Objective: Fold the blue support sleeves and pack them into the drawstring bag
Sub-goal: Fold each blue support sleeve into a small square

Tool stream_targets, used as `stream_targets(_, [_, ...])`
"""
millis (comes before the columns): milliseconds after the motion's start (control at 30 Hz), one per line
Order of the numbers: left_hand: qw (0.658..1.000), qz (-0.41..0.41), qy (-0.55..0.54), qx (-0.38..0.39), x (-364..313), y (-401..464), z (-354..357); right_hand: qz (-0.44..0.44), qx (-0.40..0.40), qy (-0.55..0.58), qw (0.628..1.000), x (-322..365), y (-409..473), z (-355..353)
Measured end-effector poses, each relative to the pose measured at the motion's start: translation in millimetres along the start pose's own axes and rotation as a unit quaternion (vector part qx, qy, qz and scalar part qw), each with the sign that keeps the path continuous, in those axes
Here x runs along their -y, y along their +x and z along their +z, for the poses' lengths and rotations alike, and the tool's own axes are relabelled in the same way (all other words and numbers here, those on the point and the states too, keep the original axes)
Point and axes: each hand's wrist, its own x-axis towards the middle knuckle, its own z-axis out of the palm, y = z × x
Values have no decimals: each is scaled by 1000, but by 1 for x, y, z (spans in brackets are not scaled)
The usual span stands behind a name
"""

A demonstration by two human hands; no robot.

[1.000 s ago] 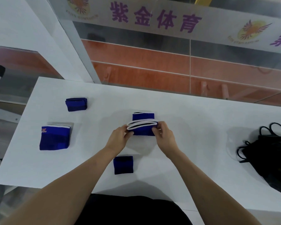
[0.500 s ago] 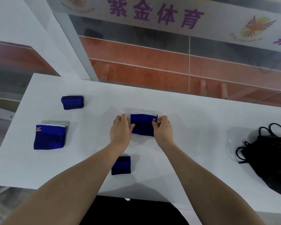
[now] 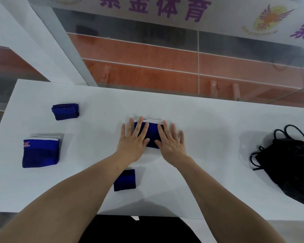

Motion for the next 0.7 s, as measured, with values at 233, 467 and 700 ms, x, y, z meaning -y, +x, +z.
stream_targets(233, [999,-12,1,50,-3,16,-9,18,15,13,1000,1,9,-7])
stream_targets(467, [999,6,-31,25,-9,8,-32,45,-28,16,998,14,5,-22])
stream_targets(700, [977,-50,-165,-129,7,-63,-32,-27,-168,89,981,44,-42,-19])
